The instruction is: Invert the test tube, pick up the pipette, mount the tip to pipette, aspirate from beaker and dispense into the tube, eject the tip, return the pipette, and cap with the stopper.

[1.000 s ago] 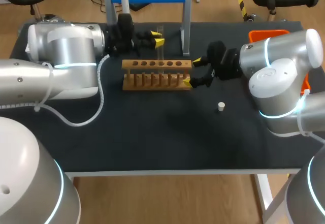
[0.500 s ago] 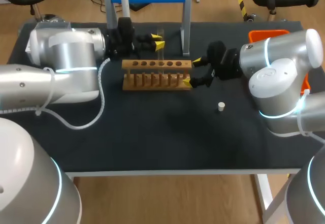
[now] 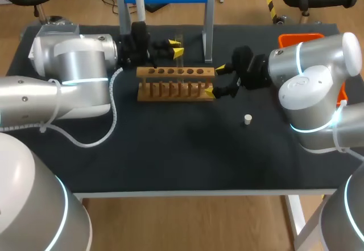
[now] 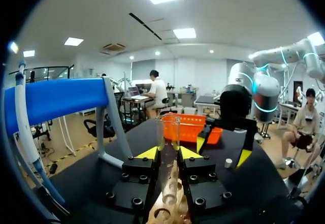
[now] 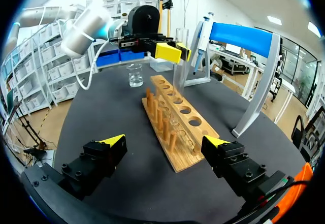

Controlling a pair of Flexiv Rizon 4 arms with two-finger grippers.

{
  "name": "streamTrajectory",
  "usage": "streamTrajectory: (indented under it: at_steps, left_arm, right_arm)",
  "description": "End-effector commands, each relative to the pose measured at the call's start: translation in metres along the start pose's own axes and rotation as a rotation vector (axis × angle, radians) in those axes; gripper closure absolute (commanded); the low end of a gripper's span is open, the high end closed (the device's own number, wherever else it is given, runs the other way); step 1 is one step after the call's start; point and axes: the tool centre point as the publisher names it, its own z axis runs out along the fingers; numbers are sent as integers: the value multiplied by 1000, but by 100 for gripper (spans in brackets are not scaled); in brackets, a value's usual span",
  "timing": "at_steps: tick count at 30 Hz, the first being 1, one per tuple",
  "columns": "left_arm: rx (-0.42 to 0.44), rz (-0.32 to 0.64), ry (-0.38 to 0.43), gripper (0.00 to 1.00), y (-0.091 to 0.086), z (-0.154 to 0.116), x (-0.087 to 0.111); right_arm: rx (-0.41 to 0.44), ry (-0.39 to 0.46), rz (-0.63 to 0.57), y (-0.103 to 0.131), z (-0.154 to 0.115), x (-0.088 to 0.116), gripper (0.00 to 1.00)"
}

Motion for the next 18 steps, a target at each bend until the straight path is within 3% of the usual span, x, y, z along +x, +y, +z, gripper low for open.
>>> streamTrajectory:
  at_steps: [1, 18]
  left_arm:
    - [-1, 6, 5, 100, 2, 1, 0]
    - [-14, 10, 16, 100, 8, 2, 1]
  right_arm:
    - [2, 3, 1, 0, -1, 0, 0]
    - [2, 3, 1, 0, -1, 0, 0]
